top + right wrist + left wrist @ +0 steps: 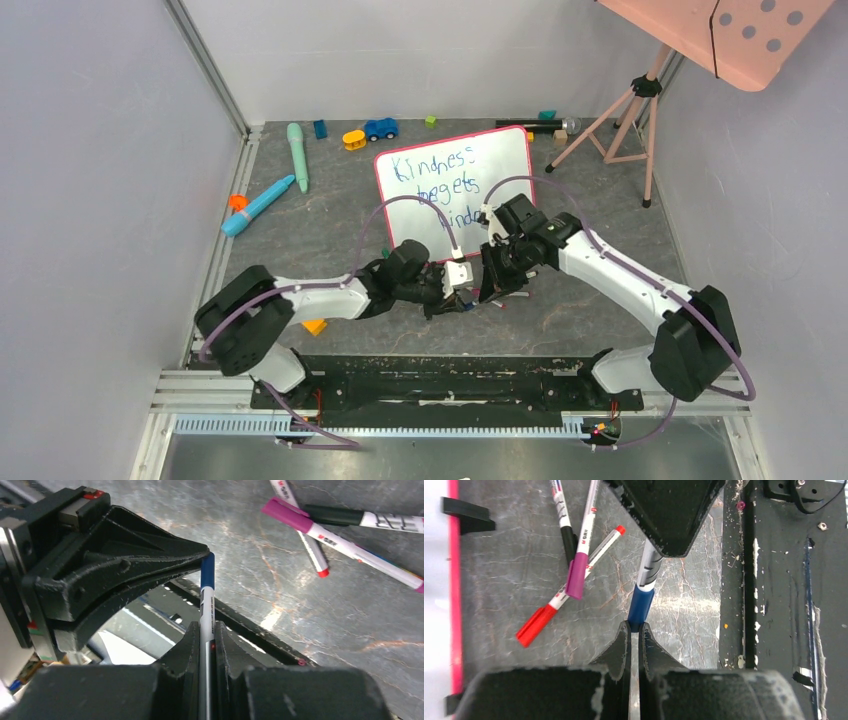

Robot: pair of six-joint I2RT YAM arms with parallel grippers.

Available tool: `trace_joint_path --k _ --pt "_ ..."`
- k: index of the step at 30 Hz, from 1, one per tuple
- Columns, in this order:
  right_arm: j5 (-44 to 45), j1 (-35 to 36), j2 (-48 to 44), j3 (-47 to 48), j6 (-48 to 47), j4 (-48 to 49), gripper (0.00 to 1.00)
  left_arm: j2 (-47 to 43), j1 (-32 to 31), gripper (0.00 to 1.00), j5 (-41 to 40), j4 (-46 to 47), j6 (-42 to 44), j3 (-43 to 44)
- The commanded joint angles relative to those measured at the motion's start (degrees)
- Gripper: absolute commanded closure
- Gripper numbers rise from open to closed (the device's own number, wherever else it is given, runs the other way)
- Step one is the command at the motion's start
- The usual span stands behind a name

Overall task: Write a sentence on the whiteboard
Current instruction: Insert the whiteboard marker without the cap into the pen cap, then put down the whiteboard marker at the center of the board.

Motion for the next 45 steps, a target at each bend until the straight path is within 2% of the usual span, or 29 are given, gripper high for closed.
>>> trace_joint_path --k 1,5,10,14,16,21,28,32,41,45 --pt "8.72 3.75 2.63 0.15 0.49 1.78 1.00 4.12 -2.57 0.98 -1.77 27.49 -6.13 1.60" --pt "17.28 8.72 4.65 -1.76 1.34 3.50 1.00 8.98 -3.00 0.98 -3.21 34.36 -9.06 -0.52" --pt "19.15 10.51 6.54 -5.99 0.30 4.71 1.00 11.36 -3.78 0.98 -3.69 37.05 -10.25 -2.01" --pt "21.76 10.60 6.35 -4.20 -0.67 3.03 1.00 9.73 -3.92 0.98 -4.91 38.68 -10.94 -5.10" --pt "22.52 10.56 6.80 -2.34 -1.61 1.57 1.00 6.82 -3.93 0.98 -6.85 36.60 -10.31 -6.36" --pt "23.89 10.52 6.05 0.10 -2.85 -0.98 1.00 -1.39 -3.87 0.98 -10.65 21.85 -8.38 -6.65" --pt "19.72 9.79 4.24 2.30 -5.71 -1.50 1.00 -12.05 -3.88 0.92 -16.24 9.62 -10.92 -10.24" --pt "22.47 9.78 6.48 7.79 -8.11 -6.09 1.00 -17.85 -3.86 0.91 -19.58 7.54 -13.14 -12.99" --pt "21.53 9.93 8.34 13.52 -9.90 -8.93 1.00 -22.86 -3.88 0.91 -21.68 4.95 -14.49 -16.07" --pt "22.70 11.04 11.06 10.80 -10.68 -8.21 1.00 -24.93 -3.84 0.88 -23.02 3.94 -16.04 -17.13"
